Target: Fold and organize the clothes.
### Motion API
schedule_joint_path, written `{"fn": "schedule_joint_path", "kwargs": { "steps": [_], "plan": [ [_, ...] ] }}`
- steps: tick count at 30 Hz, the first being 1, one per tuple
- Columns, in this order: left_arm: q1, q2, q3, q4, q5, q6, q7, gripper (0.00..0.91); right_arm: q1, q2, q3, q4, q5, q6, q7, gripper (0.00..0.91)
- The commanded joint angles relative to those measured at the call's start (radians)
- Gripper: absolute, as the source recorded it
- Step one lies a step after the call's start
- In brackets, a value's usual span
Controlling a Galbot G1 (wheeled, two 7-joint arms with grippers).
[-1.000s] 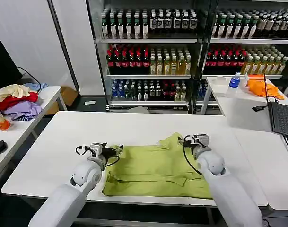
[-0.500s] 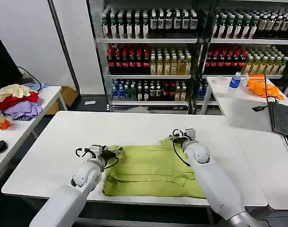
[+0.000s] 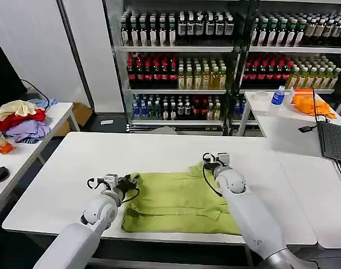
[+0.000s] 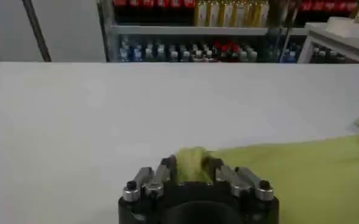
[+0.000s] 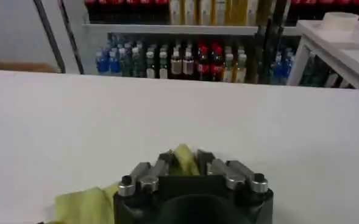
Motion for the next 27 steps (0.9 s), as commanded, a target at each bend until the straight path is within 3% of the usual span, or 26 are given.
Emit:
{"fn": "schedule_joint_path", "kwargs": {
  "steps": [1,16,27],
  "plan": [
    [0.004,0.002,-0.005,-0.025,-0.023,-0.007,0.008,0.030,-0.024,0.000,-0.003,0.069,-0.001,0.010,0.002,0.000],
    [0.038,0.033,-0.042,-0.159,-0.061,-0.021,0.013,0.030,-0.146,-0.104,0.076,0.384,0.031,0.017,0.022,0.000],
    [0.188,0.090,-0.116,-0.326,-0.069,-0.031,0.028,0.030,-0.418,-0.222,0.215,0.716,0.054,-0.005,0.025,0.000]
  ]
}}
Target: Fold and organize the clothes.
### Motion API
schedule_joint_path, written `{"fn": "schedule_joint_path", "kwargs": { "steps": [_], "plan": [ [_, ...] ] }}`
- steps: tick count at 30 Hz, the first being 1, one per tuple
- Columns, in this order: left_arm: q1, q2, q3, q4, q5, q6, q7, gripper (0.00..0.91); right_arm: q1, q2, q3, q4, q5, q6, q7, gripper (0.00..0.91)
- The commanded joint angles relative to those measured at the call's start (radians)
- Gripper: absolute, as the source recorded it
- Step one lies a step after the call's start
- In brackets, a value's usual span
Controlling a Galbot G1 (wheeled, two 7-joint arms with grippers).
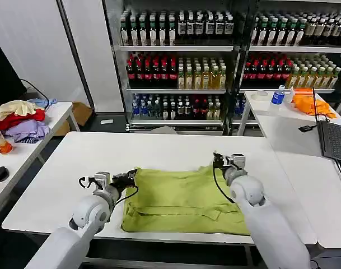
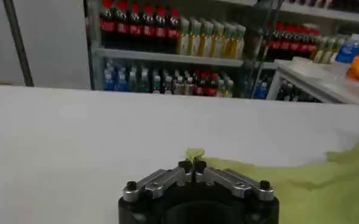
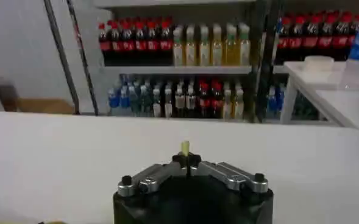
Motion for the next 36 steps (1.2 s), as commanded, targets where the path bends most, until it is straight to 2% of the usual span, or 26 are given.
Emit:
{"fn": "schedule_joint_path", "kwargs": {
  "steps": [1,9,15,25,36],
  "plan": [
    [0.118,0.030,-0.044,-0.134,-0.005,-0.005,0.005,0.030,-0.203,-0.075,0.093,0.268,0.007,0.000,0.000,0.000],
    [0.238,0.052,-0.095,-0.238,0.010,-0.010,0.016,0.030,-0.429,-0.106,0.222,0.453,0.008,-0.008,0.000,0.000],
    [0.310,0.064,-0.131,-0.277,0.027,-0.014,0.024,0.030,-0.563,-0.102,0.298,0.531,0.006,-0.009,0.000,0.000],
    [0.415,0.070,-0.171,-0.294,0.072,-0.031,0.045,0.030,-0.696,-0.068,0.355,0.581,-0.013,-0.008,0.003,0.000],
    [0.468,0.052,-0.144,-0.288,0.121,-0.055,0.065,0.020,-0.754,-0.027,0.380,0.572,-0.044,-0.004,0.008,0.000]
  ]
}}
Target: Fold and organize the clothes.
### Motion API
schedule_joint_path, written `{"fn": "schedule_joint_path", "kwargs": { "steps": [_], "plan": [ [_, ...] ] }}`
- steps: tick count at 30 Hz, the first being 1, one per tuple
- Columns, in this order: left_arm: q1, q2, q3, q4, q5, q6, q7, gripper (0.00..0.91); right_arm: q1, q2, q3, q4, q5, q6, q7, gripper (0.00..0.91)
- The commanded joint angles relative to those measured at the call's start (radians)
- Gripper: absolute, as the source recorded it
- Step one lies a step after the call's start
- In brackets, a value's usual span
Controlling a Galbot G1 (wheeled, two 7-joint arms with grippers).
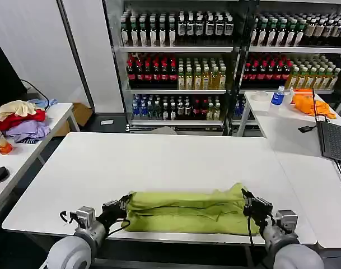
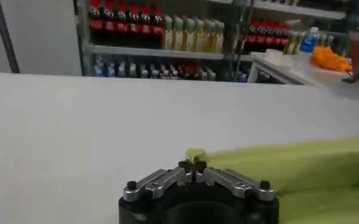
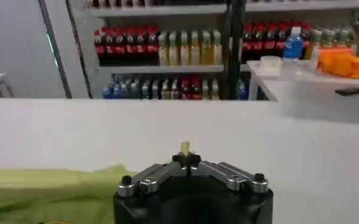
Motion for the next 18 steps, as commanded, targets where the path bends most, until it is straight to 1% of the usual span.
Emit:
{"fn": "schedule_joint_path", "kwargs": {
  "steps": [1,4,11,12,13,14,15,16,17,18],
  "plan": [
    [0.059,-0.013,0.012,-0.009,0.039,-0.010,0.005,0.030,-0.075,0.013,0.028,0.031,-0.015,0.001,0.001,0.000],
    [0.043,-0.030,0.032,0.018,0.051,-0.013,0.007,0.020,-0.083,0.022,0.025,0.016,-0.031,0.002,0.006,0.000],
    [0.007,-0.049,0.062,0.076,0.094,-0.031,0.011,0.030,-0.078,0.051,-0.011,-0.018,-0.067,0.003,0.010,0.000],
    [0.003,-0.050,0.063,0.080,0.095,-0.031,0.011,0.060,-0.075,0.053,-0.015,-0.020,-0.070,0.003,0.011,0.000],
    [0.002,-0.052,0.064,0.081,0.095,-0.031,0.011,0.202,-0.074,0.054,-0.019,-0.021,-0.074,0.003,0.009,0.000],
    [0.000,-0.053,0.064,0.081,0.095,-0.031,0.011,0.322,-0.072,0.056,-0.023,-0.023,-0.080,0.001,0.009,0.000],
    [0.000,-0.056,0.063,0.080,0.095,-0.030,0.013,0.494,-0.072,0.057,-0.025,-0.022,-0.084,-0.002,0.008,0.111],
    [0.001,-0.057,0.062,0.080,0.095,-0.027,0.015,0.907,-0.072,0.058,-0.026,-0.021,-0.088,-0.006,0.007,0.766],
    [0.004,-0.061,0.056,0.077,0.095,-0.025,0.016,0.907,-0.075,0.058,-0.028,-0.020,-0.100,-0.006,0.004,0.907],
    [0.007,-0.062,0.053,0.074,0.095,-0.025,0.016,0.907,-0.078,0.058,-0.028,-0.018,-0.109,-0.006,0.003,0.907]
  ]
}}
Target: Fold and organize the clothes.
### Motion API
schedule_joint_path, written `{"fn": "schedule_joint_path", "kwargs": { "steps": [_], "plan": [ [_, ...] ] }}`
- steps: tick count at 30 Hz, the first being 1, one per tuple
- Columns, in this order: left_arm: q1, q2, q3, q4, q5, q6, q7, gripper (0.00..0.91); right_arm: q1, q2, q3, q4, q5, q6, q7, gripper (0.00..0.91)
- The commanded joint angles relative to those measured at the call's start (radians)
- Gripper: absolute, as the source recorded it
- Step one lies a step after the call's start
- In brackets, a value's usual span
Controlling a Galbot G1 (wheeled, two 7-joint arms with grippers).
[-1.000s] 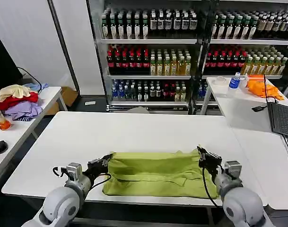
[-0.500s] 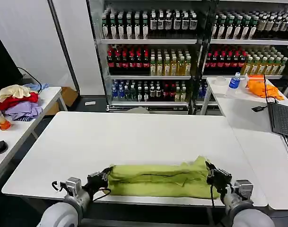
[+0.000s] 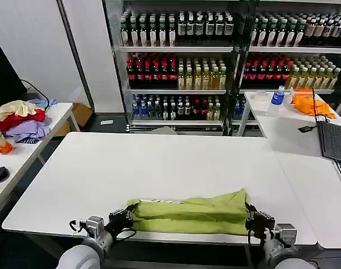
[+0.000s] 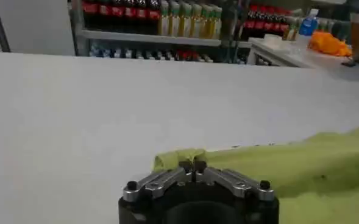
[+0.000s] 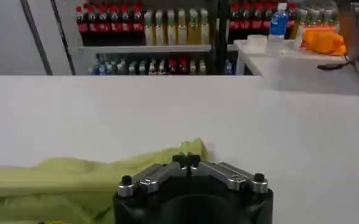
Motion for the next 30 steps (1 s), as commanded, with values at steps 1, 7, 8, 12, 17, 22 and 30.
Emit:
{"fn": "schedule_joint_path", "kwargs": {
  "steps": [1,7,8,12,17,22,30],
  "plan": [
    [0.005,-0.012,0.002,0.018,0.021,-0.001,0.002,0.907,-0.018,0.010,-0.009,-0.001,-0.040,-0.004,-0.010,0.907],
    [0.054,-0.063,-0.060,-0.030,0.013,-0.002,-0.020,0.907,-0.037,0.014,0.006,0.037,-0.044,0.000,-0.018,0.907],
    [0.061,-0.076,-0.071,-0.038,0.010,-0.003,-0.027,0.907,-0.039,0.015,0.007,0.038,-0.044,0.001,-0.018,0.907],
    [0.090,-0.136,-0.108,-0.065,-0.014,-0.006,-0.058,0.907,-0.051,0.016,0.012,0.043,-0.058,0.005,-0.023,0.907],
    [0.099,-0.201,-0.105,-0.061,-0.040,0.000,-0.083,0.907,-0.050,0.024,0.003,0.041,-0.069,0.006,-0.022,0.907],
    [0.086,-0.254,-0.079,-0.012,-0.047,0.012,-0.099,0.816,-0.047,0.027,-0.008,0.034,-0.076,0.008,-0.020,0.907],
    [0.087,-0.272,-0.068,0.011,-0.057,0.010,-0.102,0.020,-0.061,0.023,0.008,0.041,-0.075,0.013,-0.021,0.907]
  ]
}}
